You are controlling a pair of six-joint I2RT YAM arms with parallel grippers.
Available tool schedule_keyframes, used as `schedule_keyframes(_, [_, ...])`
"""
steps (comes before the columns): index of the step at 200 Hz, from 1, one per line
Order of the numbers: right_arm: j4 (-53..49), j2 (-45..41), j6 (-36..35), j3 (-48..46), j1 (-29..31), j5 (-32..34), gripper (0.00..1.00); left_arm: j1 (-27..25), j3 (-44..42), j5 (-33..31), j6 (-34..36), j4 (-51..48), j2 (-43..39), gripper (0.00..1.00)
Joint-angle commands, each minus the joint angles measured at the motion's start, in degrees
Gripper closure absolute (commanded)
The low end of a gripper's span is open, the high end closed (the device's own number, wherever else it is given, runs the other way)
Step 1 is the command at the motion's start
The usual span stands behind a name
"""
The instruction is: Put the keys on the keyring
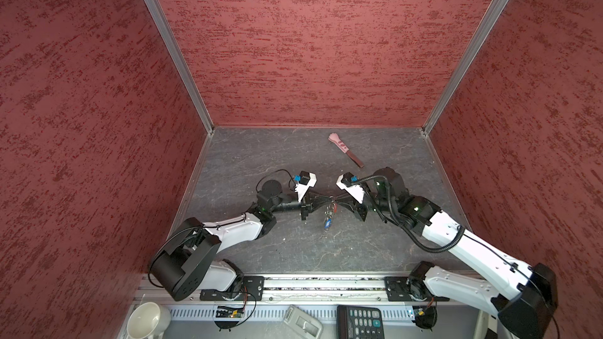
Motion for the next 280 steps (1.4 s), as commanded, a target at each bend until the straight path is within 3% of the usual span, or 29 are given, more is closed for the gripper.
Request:
schedule_keyframes(1, [6.3, -2.7, 4.8, -2.8, -0.1, 6.2, 0.78, -0.8, 2.6, -8.4, -0.2, -3.7, -2.6, 1.00])
schedule_keyframes(55, [27.5, -6.4, 16.2, -17.2, -0.1, 9.7, 0.69, -1.6, 5.6, -24.1, -0.5, -13.8, -3.8, 1.00])
schedule_keyframes(63, [31.5, -6.6, 17.8, -19.7, -0.1, 10.0, 0.50, -1.7, 5.7, -25.5, -0.7, -13.9, -3.6, 1.00])
schedule_keyframes(74, [36.6, -6.4, 19.0, -22.8, -0.1, 8.9, 0.43, -2.2, 5.9, -26.8, -1.2, -14.0, -3.0, 1.00])
schedule_keyframes(102, [48.9, -2.8, 19.6, -29.4, -0.1, 4.4, 0.43, -3.1, 6.6, -29.0, -2.4, -13.8, -1.5, 1.00])
schedule_keyframes(167, [74.6, 7.2, 20.1, -37.8, 0.1, 5.0, 0.44, -6.1, 7.7, -36.9, -5.7, -15.6, -1.1, 1.00])
schedule_keyframes(207, [83.1, 14.4, 19.1, -39.7, 0.1, 11.9, 0.47, -6.5, 8.4, -37.1, -5.6, -14.8, -0.7, 1.00])
schedule_keyframes(238, [82.9, 17.6, 18.5, -37.7, 0.1, 7.5, 0.56, -6.6, 8.6, -37.0, -5.6, -15.3, -0.6, 1.00])
schedule_keyframes(258, [83.9, 19.4, 19.1, -37.3, 0.1, 7.8, 0.64, -6.7, 8.4, -37.1, -5.9, -15.2, -0.5, 1.00])
schedule_keyframes(280, [86.1, 21.4, 19.2, -36.6, 0.1, 8.3, 0.65, -6.7, 8.2, -37.2, -6.6, -14.8, -0.6, 1.00])
